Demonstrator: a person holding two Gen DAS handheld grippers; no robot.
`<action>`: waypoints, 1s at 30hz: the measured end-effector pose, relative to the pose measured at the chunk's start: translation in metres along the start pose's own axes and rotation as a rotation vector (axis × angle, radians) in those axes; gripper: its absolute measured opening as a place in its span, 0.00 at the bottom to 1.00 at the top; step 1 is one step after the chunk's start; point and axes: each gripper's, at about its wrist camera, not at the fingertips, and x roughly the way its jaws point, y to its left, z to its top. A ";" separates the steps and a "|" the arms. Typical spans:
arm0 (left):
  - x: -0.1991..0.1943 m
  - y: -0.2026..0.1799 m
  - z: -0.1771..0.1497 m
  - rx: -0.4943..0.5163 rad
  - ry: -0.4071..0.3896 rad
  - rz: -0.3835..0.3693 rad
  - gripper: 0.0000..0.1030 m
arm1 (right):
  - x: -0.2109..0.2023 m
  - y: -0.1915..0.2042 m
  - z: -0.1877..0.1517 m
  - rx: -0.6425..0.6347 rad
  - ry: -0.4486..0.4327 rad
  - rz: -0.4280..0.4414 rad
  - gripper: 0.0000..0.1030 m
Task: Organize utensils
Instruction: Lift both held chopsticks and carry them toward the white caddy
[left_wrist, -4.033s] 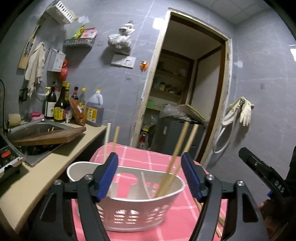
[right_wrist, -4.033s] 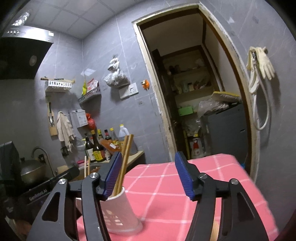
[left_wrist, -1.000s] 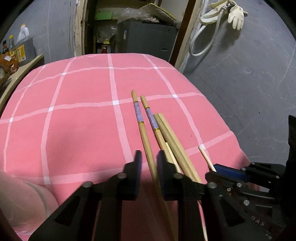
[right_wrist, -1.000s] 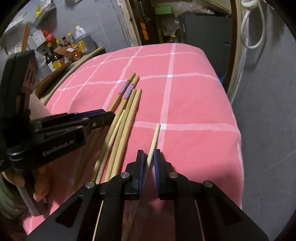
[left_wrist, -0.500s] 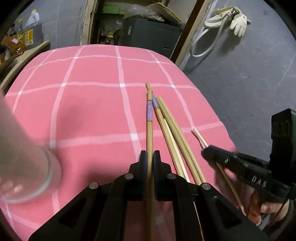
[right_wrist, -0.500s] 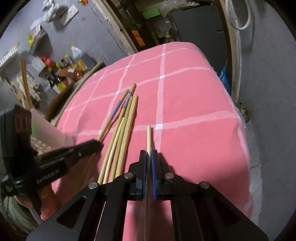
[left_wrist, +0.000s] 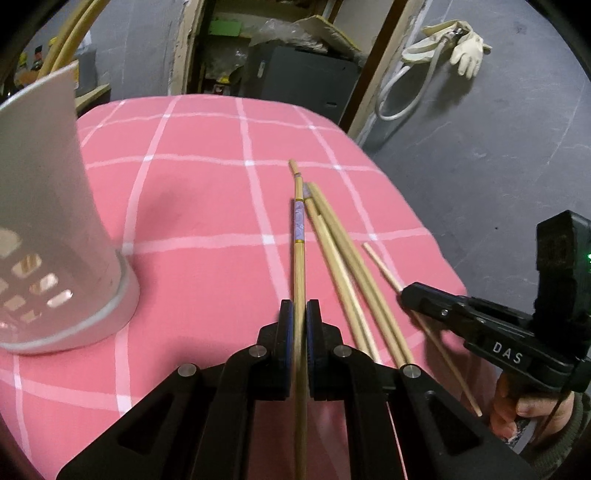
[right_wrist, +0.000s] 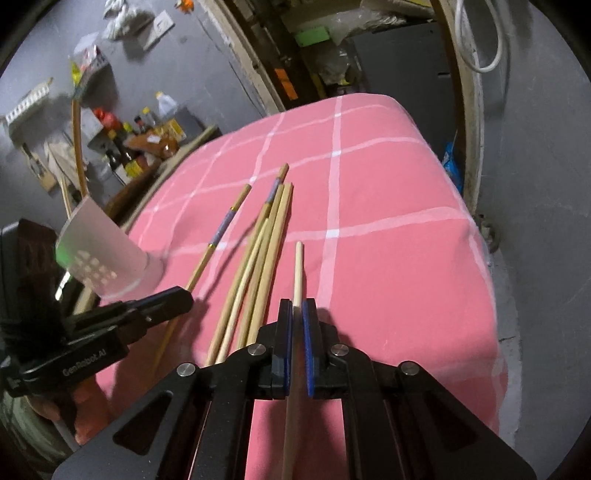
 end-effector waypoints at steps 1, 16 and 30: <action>0.001 0.001 -0.001 -0.004 0.006 0.004 0.04 | 0.001 0.003 -0.001 -0.016 0.011 -0.015 0.09; 0.012 0.004 0.003 0.030 0.079 0.024 0.06 | 0.015 0.008 0.007 -0.100 0.110 -0.097 0.05; 0.001 0.005 0.003 0.009 0.038 -0.032 0.04 | -0.011 -0.003 -0.004 0.083 -0.058 0.082 0.03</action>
